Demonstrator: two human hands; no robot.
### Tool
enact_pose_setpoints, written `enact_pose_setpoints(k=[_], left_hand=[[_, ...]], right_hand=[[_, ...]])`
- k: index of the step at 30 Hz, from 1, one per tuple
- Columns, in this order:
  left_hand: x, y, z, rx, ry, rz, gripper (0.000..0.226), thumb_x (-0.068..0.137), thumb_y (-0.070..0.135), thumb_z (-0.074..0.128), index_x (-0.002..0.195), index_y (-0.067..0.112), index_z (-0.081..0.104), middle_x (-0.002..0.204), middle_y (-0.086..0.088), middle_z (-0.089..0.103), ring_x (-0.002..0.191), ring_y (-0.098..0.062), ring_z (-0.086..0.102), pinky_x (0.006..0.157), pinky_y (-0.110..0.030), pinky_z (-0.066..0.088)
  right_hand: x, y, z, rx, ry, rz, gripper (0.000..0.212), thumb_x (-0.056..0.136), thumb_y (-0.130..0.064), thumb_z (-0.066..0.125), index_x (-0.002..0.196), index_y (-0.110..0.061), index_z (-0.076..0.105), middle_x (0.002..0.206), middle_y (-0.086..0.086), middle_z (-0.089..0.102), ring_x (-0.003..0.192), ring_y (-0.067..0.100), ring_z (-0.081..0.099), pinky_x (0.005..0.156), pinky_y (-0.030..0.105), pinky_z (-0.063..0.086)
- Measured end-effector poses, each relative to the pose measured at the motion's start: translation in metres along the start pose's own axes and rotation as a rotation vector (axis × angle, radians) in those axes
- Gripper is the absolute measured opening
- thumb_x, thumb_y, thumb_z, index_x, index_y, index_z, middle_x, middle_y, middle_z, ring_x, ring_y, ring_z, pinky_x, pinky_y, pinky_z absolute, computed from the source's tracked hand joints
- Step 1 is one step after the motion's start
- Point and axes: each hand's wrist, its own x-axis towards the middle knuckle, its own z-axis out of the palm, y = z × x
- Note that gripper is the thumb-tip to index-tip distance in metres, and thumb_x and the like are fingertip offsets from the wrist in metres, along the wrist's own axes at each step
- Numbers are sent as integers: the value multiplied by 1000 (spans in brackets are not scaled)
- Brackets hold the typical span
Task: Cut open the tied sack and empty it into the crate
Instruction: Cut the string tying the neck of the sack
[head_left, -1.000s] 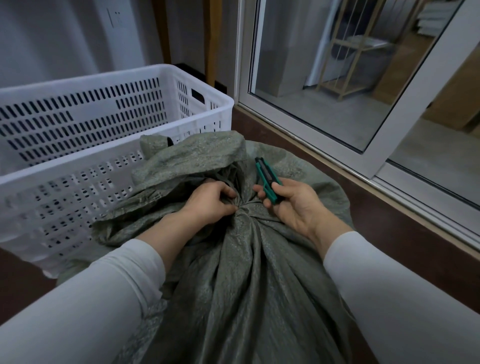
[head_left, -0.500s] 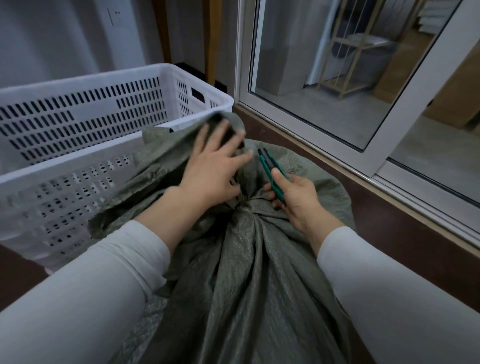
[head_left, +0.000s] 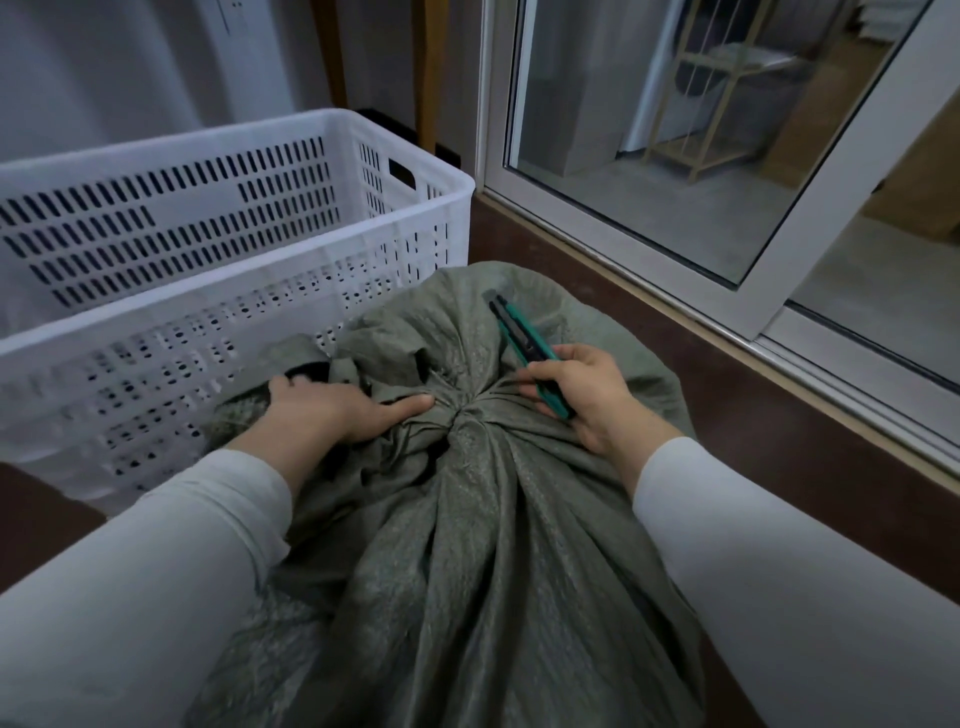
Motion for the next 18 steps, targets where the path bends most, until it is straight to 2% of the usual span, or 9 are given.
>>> enact_pose_setpoints(k=[2,3,5,6,7,9,11,15,18], left_hand=[[-11,8,-10,148,245,16,116,57,98,22,133,16,52,145,-15,40,134,-35,32,107,-44,25],[-15,12,-16,166,391,50,105,62,92,35,128,13,55,137,-17,44,128,-35,36,103,-42,30],[-18,21,-27,-6,616,232,64,75,58,66,116,11,57,124,-14,48,120,-33,42,98,-41,38],[-22,26,-31,-155,655,372,41,78,35,71,111,13,60,118,-11,51,116,-31,48,96,-40,42],[-27,31,-32,-278,643,490,27,80,19,69,106,15,64,113,-8,58,109,-28,55,93,-38,46],[-36,40,-26,-354,555,594,17,80,14,67,96,16,74,102,-3,71,98,-22,65,88,-31,50],[-35,44,-14,-311,505,594,14,81,18,69,92,16,76,99,-3,74,97,-21,66,84,-27,48],[-23,41,1,-275,482,546,14,78,23,71,89,16,76,99,-7,73,98,-25,65,82,-31,48],[-20,44,7,-270,517,510,23,75,31,72,93,16,74,107,-11,63,108,-29,56,90,-32,46]], right_hand=[[-2,-5,0,-16,-12,-7,23,77,2,64,88,-17,57,95,14,70,67,17,66,63,28,47],[-3,-7,-1,-13,-7,-12,23,76,3,63,92,-14,59,89,13,70,66,19,66,62,29,47],[-5,-9,-3,-5,3,-30,19,78,3,58,95,-6,62,75,13,68,66,23,65,62,30,49],[-5,-9,-4,-2,-1,-40,12,81,0,56,89,-3,63,70,13,66,67,25,65,66,30,52],[-7,-10,-5,-1,-6,-45,9,84,-4,55,82,-2,64,67,13,65,68,25,64,70,30,55],[-13,-11,-8,-25,-21,-47,14,90,-12,54,79,-7,62,68,12,65,62,21,61,60,24,53],[-19,-11,-11,-43,-55,-38,12,92,-13,52,83,-12,59,71,11,66,56,18,57,48,23,46],[-29,-8,-12,-71,-146,28,11,89,-4,46,88,-8,55,71,16,62,54,23,57,52,31,47],[-34,-3,-6,-96,-168,78,9,93,-12,48,90,-8,55,67,15,55,50,22,52,50,31,51]])
